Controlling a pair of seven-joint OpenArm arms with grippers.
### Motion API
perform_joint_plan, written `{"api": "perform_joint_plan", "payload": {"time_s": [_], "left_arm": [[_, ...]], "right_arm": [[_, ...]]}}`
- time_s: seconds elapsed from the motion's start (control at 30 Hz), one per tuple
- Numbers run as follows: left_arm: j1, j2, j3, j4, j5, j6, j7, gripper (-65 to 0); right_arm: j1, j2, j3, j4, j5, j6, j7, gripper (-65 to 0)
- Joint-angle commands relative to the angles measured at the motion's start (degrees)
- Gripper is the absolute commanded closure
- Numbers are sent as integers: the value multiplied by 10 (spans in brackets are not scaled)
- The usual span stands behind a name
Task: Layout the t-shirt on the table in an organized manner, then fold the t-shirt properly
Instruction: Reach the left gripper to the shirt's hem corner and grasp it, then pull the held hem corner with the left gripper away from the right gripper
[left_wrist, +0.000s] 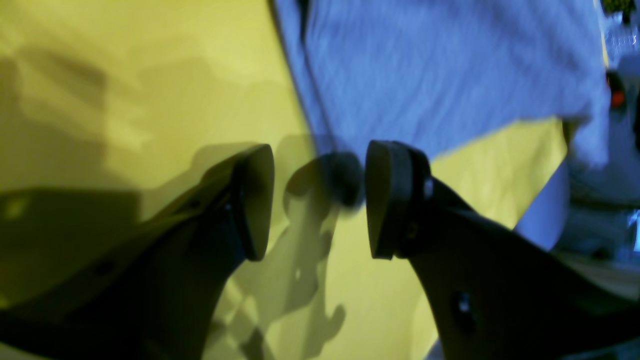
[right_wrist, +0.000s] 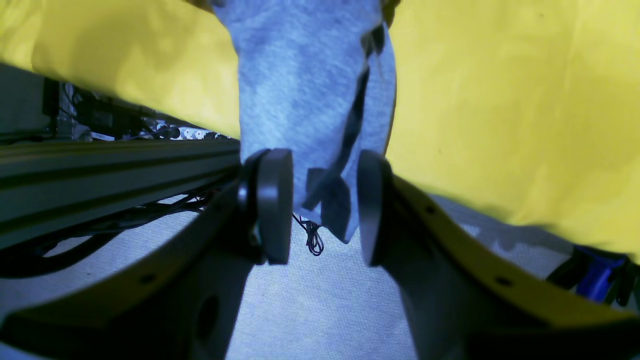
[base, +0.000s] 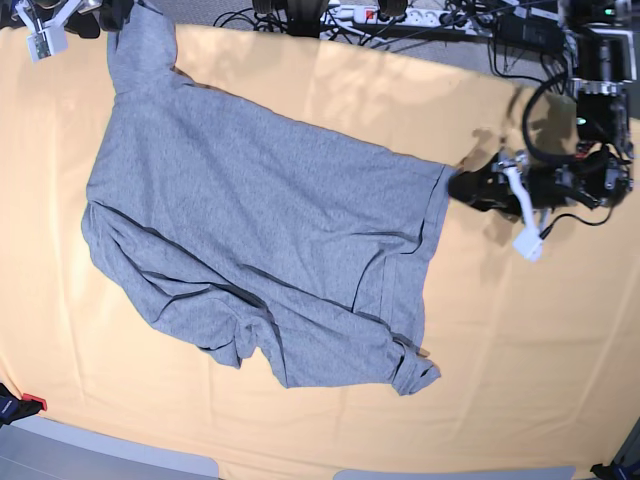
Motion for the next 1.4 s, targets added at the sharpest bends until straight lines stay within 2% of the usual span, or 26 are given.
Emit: {"api": "perform_joint_plan", "payload": {"time_s": [0.0,0.17,0.4,0.43,0.47,0.53,0.57,0.63,0.73,0.83,0.93,1.17,1.37], "left_arm": [[3,8,-7,4,23,4,18,-314],[37,57,-25,4,26,4,22,-314],[77,80,-26,4,41,4,20,-311],[78,81,-26,4,43,4,19,-293],[77,82,-26,4,48,4,15,-244],[74,81,-26,4,63,4,0,-62],[71,81,-26,4,68,5,-3,0],[65,81,-31,4,68,18,-3,0],[54,80,-48,7,51,20,12,0],[57,68,-70,36,-12,-4,40,0],[76,44,-90,91,-47,-16,55,0],[147,-14,-179,244,-48,-20,55,0],[196,-85,-286,276,-48,-20,53,0]], "right_arm": [[-9,3,4,9,8,3,9,-240],[-9,3,4,9,7,3,9,-240],[-9,3,4,9,8,3,9,-240],[-9,3,4,9,8,3,9,-240],[-9,3,4,9,8,3,9,-240],[-9,3,4,9,8,3,9,-240],[-9,4,4,9,8,3,9,-240],[-9,4,4,9,8,3,9,-240],[-6,4,4,10,8,3,21,-240],[5,4,4,15,10,3,28,-240],[11,4,4,15,10,3,28,-240],[11,4,4,15,14,3,28,-240],[11,4,4,15,2,3,28,-240]]}}
